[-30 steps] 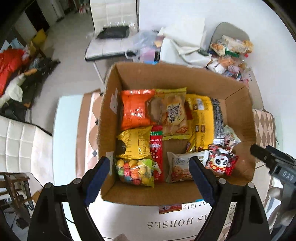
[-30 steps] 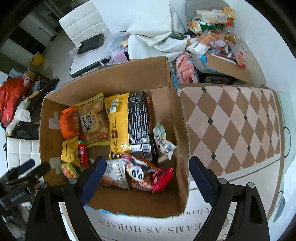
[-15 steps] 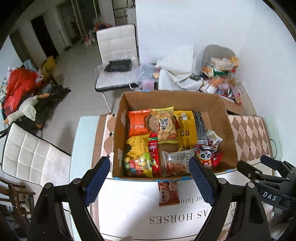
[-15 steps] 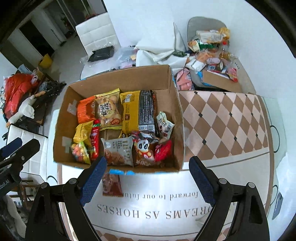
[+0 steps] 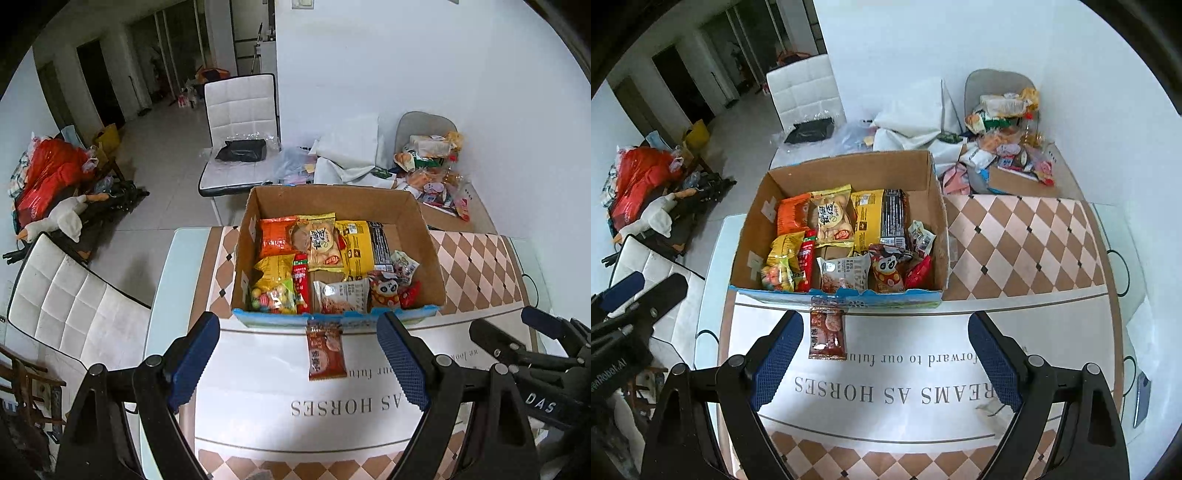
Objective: Organize snacks
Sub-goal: 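Move both tools back toward the last snacks on the table, then grasp the brown biscuit packet with left tool while right tool grasps clear white packet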
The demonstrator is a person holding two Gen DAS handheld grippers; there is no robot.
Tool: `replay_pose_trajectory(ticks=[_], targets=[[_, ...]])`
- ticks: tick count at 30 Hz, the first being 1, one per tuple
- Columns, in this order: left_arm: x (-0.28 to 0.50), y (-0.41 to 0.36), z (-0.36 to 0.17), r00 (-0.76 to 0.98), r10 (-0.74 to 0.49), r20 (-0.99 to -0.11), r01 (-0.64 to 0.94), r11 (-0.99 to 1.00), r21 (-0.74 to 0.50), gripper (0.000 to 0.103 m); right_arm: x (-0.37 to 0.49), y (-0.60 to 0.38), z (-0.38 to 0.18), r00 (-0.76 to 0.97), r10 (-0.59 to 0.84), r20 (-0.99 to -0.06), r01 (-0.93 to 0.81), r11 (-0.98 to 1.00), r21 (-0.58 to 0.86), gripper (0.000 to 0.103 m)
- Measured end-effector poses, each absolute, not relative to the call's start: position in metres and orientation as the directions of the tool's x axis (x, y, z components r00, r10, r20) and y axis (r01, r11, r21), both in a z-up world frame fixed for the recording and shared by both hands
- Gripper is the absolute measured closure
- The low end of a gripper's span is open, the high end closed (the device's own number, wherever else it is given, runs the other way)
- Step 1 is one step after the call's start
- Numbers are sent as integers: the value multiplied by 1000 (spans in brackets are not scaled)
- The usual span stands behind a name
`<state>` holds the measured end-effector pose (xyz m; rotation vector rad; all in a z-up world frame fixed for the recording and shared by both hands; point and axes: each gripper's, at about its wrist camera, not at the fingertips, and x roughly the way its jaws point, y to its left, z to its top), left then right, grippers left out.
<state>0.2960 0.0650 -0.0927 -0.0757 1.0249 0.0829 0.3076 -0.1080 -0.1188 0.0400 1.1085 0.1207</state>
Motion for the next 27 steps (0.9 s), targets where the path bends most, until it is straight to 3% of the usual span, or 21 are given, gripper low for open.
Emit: replay_pose_trajectory(ticks=[7, 19, 27], targets=[[262, 51, -117, 462, 5, -887, -124, 991, -58, 16, 270, -134, -130, 383, 171, -908, -7, 983, 183, 9], [261, 26, -235, 225, -20, -974, -137, 989, -52, 16, 233, -289, -283, 129, 172, -977, 484, 849, 214, 8], [295, 29, -293, 91, -99, -991, -199, 973, -115, 16, 243, -337, -366, 17, 215, -976, 627, 758, 178, 8]])
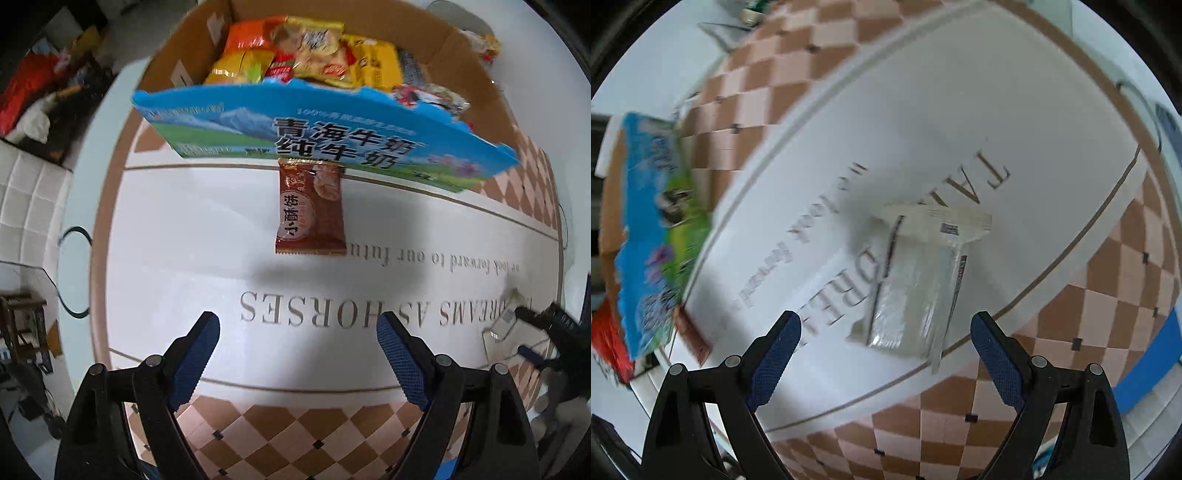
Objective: Organize snacks
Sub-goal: 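Grasp the brown biscuit packet with left tool while right tool grasps clear white packet, then carry the brown packet and white packet into the box and open both tools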
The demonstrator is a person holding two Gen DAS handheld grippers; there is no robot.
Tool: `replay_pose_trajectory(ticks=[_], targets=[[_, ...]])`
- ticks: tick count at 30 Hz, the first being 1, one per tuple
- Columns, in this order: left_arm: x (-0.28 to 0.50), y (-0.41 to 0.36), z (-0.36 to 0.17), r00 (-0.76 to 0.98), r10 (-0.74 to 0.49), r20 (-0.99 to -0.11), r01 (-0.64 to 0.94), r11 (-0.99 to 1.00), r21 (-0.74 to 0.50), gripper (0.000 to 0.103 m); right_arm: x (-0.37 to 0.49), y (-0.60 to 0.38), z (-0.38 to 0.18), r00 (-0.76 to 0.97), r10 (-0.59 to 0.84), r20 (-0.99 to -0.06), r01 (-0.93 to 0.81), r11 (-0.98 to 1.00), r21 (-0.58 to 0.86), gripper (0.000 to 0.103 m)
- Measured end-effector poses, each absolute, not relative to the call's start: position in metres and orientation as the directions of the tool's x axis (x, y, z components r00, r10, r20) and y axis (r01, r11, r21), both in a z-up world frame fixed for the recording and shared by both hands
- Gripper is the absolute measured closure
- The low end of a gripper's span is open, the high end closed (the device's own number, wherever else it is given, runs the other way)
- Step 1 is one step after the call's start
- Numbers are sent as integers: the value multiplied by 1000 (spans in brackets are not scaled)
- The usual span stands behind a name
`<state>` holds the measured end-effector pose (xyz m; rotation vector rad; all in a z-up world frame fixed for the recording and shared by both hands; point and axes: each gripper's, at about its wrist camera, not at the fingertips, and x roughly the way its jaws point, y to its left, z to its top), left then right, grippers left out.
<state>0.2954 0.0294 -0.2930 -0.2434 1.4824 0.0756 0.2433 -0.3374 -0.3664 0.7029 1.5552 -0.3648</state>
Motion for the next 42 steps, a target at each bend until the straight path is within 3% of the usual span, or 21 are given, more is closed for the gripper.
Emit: replay_pose_trajectory(ticks=[7, 12, 16, 19, 21, 25, 28, 42], targets=[[339, 36, -322, 48, -145, -988, -244, 958, -153, 16, 254, -321, -389, -22, 172, -985, 601, 790, 124, 13], [364, 29, -350, 4, -149, -989, -242, 959, -146, 16, 264, -289, -385, -37, 129, -991, 487, 868, 95, 41], [374, 26, -370, -17, -155, -988, -242, 959, -147, 18, 271, -267, -386, -58, 103, -993, 407, 911, 71, 42], [374, 27, -373, 0, -150, -989, -247, 958, -145, 34, 278, -264, -389, -87, 95, -992, 403, 914, 52, 39], [373, 27, -370, 13, -137, -990, -235, 962, -136, 50, 278, -274, -393, -96, 128, -987, 453, 889, 71, 37], [361, 26, -369, 12, -128, -992, -214, 968, -127, 51, 281, -291, -393, -73, 150, -986, 516, 851, 92, 35], [339, 22, -368, 0, -115, -993, -182, 977, -114, 51, 284, -289, -390, -68, 126, -990, 492, 867, 77, 42], [198, -1, -379, -126, -119, -985, -102, 989, -106, 51, 217, -173, -389, -180, 53, -982, 5, 999, 53, 43]])
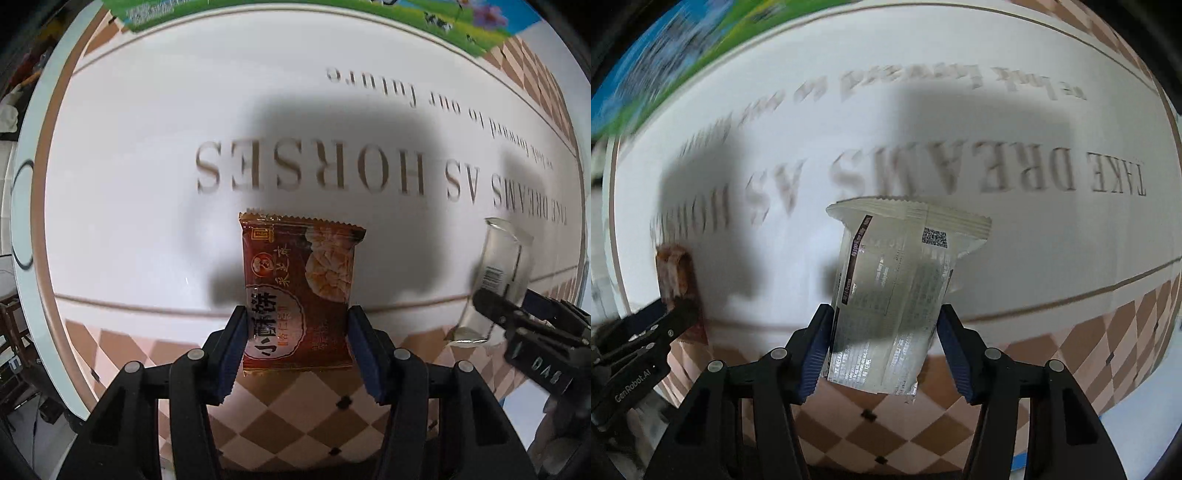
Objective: Organize snacks
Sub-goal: 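Carry the brown packet and white packet into the box and open both tools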
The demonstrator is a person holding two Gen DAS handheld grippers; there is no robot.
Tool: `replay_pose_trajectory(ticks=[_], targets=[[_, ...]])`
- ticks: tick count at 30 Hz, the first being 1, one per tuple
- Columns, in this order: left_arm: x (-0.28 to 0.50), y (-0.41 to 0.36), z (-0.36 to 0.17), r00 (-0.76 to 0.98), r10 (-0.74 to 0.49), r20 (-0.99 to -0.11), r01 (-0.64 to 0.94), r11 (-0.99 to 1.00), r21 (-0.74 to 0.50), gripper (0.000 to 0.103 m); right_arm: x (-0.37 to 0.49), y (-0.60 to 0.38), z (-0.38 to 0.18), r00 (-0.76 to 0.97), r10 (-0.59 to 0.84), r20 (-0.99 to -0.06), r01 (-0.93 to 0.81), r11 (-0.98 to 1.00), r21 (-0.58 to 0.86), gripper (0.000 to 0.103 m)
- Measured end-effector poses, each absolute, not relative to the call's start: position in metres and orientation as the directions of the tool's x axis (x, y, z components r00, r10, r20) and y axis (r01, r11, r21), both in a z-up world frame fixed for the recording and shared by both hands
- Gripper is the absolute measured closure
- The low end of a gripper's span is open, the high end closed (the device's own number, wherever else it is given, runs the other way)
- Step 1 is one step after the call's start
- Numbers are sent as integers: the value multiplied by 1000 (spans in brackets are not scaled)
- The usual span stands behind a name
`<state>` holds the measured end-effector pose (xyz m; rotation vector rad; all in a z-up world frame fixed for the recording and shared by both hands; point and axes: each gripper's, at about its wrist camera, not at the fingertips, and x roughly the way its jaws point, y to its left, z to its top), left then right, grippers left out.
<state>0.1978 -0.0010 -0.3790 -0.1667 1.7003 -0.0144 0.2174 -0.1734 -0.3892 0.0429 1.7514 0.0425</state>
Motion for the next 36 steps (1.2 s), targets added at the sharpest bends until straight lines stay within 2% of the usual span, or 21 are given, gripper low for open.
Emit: replay_pose_trajectory(ticks=[10, 20, 24, 26, 36], targets=[[195, -2, -389, -139, -123, -983, -109, 988, -108, 49, 197, -145, -385, -185, -2, -983, -106, 994, 18, 43], [210, -6, -395, -154, -115, -981, -109, 989, -99, 41, 199, -139, -395, -201, 16, -980, -60, 998, 28, 35], [213, -10, -393, -136, -119, -984, -117, 988, -103, 42, 202, -137, -397, -191, -10, -981, -52, 999, 0, 35], [211, -5, -390, -119, -122, -985, -124, 986, -108, 50, 202, -135, -397, -188, -20, -982, -44, 999, -12, 35], [218, 1, -364, -65, -176, -982, -138, 977, -165, 51, 198, -131, -384, -153, 16, -988, -49, 999, 23, 41]])
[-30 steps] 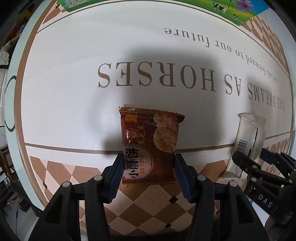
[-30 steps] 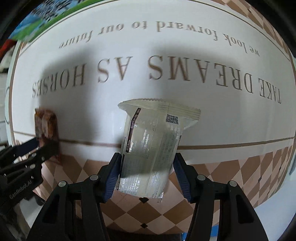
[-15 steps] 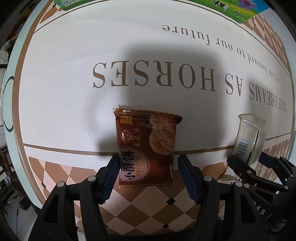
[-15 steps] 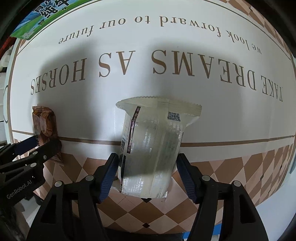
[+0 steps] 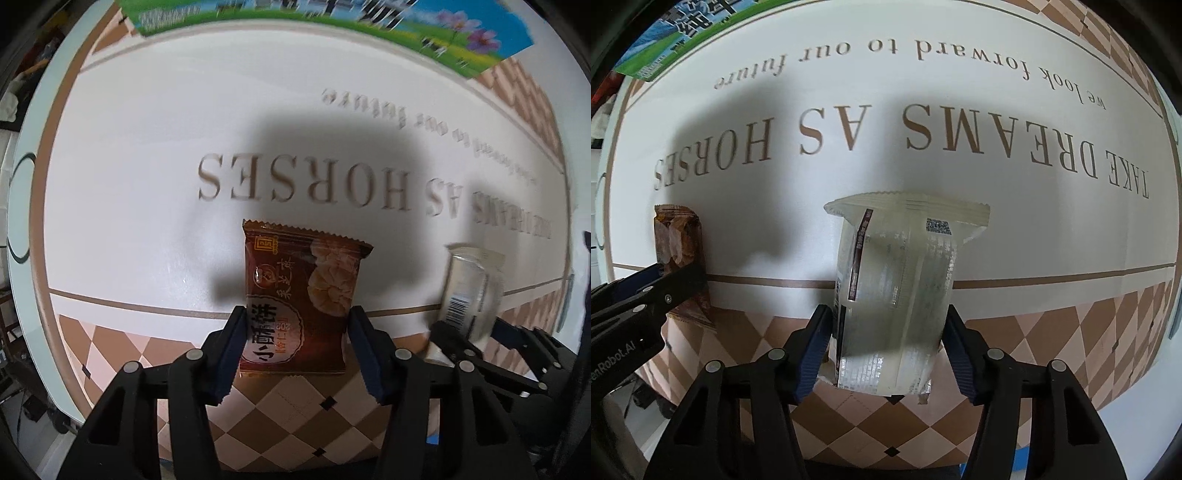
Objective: Organize snacks
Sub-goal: 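Carry the brown packet and white packet into the box and open both tools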
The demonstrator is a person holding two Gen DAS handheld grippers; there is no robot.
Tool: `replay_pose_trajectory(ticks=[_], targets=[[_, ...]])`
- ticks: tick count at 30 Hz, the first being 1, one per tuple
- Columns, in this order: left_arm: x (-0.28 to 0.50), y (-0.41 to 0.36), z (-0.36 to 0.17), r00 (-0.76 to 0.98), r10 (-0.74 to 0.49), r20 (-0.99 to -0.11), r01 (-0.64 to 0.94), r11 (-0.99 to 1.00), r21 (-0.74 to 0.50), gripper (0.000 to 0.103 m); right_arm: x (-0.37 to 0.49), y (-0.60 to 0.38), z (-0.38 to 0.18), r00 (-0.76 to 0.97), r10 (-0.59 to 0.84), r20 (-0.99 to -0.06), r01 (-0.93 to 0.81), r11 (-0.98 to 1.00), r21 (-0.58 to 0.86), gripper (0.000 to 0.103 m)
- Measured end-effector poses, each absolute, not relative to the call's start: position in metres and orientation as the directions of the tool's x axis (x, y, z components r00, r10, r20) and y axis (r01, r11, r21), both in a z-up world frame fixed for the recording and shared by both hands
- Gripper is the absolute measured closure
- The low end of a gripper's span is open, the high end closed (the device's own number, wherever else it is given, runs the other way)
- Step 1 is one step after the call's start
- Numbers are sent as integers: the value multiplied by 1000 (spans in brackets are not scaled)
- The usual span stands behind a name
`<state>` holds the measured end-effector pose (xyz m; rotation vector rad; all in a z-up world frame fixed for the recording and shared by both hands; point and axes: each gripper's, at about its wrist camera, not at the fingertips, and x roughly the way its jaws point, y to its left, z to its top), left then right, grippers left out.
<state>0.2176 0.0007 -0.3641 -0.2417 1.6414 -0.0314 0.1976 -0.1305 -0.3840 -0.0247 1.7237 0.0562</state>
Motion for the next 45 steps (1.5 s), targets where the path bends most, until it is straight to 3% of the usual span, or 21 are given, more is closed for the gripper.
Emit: replay_pose_trajectory(ticks=[5, 11, 18, 24, 31, 45], targets=[[228, 7, -314, 19, -220, -975, -115, 969, -221, 50, 214, -134, -350, -107, 76, -991, -47, 996, 81, 41], [272, 19, -235, 148, -265, -953, -54, 960, -275, 50, 258, -140, -269, 20, 168, -986, -65, 984, 166, 41], [363, 35, -183, 232, -263, -937, -24, 961, -275, 50, 333, -124, -194, 157, 239, -958, -96, 969, 226, 41], [447, 53, -212, 163, -234, -958, -63, 967, -247, 50, 437, -114, -171, 208, 207, -956, -108, 976, 188, 41], [513, 65, -258, 55, -212, -976, -98, 971, -217, 50, 541, -104, -227, 154, 101, -983, -112, 990, 84, 41], [541, 68, -312, -68, -209, -976, -137, 971, -198, 50, 613, -98, -293, 78, 41, -996, -143, 989, 30, 39]])
